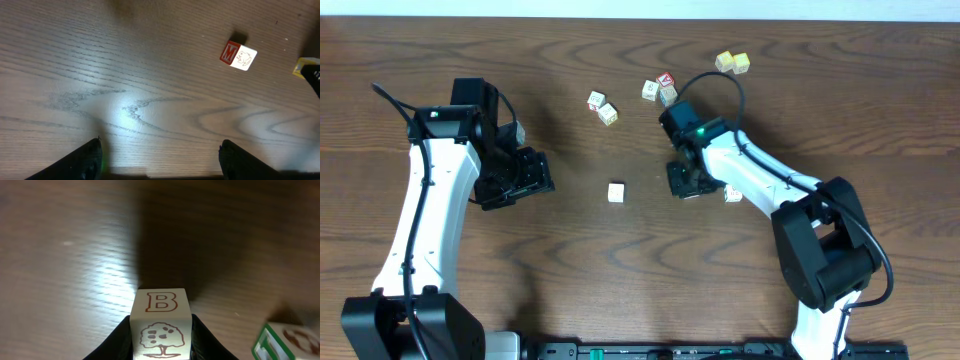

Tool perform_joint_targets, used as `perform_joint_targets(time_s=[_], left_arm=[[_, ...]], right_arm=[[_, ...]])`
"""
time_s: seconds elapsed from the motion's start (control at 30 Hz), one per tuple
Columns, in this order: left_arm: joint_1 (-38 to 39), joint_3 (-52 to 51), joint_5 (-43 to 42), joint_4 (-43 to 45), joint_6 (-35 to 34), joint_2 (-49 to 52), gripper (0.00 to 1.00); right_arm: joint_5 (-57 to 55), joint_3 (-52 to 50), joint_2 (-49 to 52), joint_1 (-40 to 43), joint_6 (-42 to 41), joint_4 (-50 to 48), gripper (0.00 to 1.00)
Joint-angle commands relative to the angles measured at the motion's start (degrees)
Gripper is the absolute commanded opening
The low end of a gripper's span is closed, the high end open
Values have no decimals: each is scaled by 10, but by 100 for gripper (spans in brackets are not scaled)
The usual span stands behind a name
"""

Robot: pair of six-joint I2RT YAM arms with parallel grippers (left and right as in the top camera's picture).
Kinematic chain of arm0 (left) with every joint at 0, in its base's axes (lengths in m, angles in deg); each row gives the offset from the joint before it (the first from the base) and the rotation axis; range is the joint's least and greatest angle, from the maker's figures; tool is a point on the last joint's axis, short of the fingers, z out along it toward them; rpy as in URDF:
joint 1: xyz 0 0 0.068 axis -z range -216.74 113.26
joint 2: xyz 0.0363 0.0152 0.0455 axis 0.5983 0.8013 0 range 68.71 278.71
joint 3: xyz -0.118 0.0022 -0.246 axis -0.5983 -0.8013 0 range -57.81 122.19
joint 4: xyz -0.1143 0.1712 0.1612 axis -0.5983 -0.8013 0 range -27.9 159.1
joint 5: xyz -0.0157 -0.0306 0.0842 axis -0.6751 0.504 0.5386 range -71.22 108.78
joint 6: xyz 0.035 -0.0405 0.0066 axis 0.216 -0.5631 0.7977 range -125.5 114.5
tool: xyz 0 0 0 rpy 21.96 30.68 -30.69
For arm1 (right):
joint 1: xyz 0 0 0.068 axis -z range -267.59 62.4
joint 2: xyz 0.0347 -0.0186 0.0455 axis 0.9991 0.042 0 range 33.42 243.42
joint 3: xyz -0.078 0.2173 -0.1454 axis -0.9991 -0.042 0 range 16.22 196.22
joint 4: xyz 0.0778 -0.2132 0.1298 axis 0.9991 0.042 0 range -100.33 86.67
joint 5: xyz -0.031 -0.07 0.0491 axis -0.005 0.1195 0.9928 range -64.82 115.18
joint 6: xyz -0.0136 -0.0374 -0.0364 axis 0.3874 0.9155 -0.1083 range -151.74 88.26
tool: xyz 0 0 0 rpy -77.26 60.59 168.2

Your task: Lift 3 blocks

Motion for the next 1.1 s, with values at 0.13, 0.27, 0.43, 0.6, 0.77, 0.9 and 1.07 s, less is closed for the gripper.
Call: perform_joint_targets(time_s=[0.13,0.27,0.43,0.6,0.77,0.9,1.07], left_arm=[[1,8,6,-3,6,2,75],[1,8,6,-3,6,2,75],[1,8,6,-3,6,2,75],[1,8,6,-3,6,2,75],[1,8,6,-3,6,2,75],[1,8,6,-3,6,2,75],[1,8,6,-3,6,2,75]], right_arm=[[-14,0,4,18,-120,23,27],[-14,0,4,18,-128,28,27],[-10,0,4,18,-128,28,28],[-10,0,4,18,-128,28,33],[-11,3,4,19,-118,23,44],[-10,26,2,26,-106,37,48],[-11,84,-7,44,-66,83,52]])
